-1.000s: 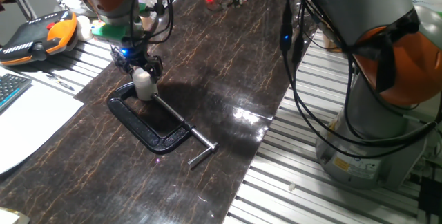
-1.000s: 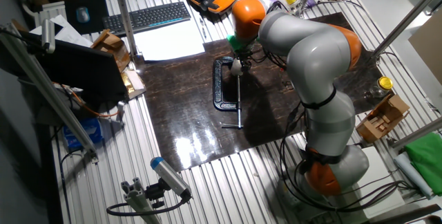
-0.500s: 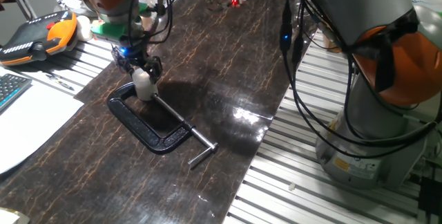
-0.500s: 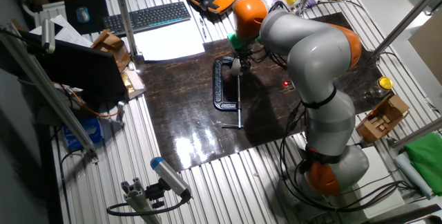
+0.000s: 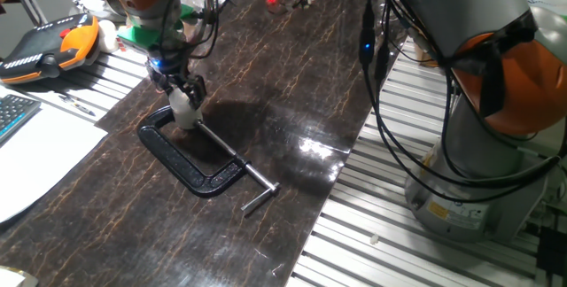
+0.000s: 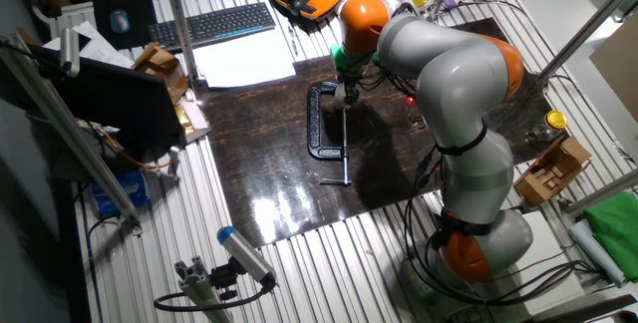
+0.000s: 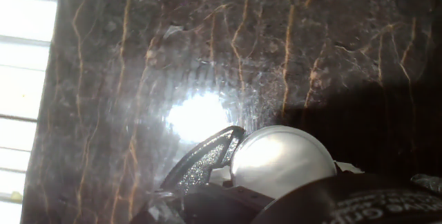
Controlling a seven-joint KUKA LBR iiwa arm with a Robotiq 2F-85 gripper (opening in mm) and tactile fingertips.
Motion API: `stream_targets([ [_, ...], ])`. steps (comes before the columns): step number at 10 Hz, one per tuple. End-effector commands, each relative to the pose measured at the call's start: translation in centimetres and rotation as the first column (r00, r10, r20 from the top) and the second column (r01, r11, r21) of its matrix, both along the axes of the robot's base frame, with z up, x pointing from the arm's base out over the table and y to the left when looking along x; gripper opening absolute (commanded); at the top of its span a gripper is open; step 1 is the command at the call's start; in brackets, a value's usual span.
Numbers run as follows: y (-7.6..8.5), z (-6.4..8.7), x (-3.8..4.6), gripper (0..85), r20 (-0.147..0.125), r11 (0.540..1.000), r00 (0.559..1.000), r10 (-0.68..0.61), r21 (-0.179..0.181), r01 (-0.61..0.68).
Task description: Screw the lid onto the jar
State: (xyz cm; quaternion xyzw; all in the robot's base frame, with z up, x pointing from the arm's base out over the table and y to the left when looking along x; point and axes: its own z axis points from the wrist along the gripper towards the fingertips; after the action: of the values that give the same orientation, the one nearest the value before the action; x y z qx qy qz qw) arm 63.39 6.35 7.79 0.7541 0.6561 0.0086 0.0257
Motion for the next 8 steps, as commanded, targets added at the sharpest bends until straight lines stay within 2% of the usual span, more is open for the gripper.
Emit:
stream_targets([
  [1, 0.01, -0.01, -0.01, 66.7, 0.002, 1.0, 1.0, -0.013, 0.001, 0.013],
  [4, 0.02, -0.07, 0.04, 64.7, 0.001, 0.997, 0.998, -0.07, 0.017, 0.07],
  [8, -0.01, -0.05, 0.16, 62.7, -0.017, 0.987, 0.987, -0.157, 0.036, 0.157],
])
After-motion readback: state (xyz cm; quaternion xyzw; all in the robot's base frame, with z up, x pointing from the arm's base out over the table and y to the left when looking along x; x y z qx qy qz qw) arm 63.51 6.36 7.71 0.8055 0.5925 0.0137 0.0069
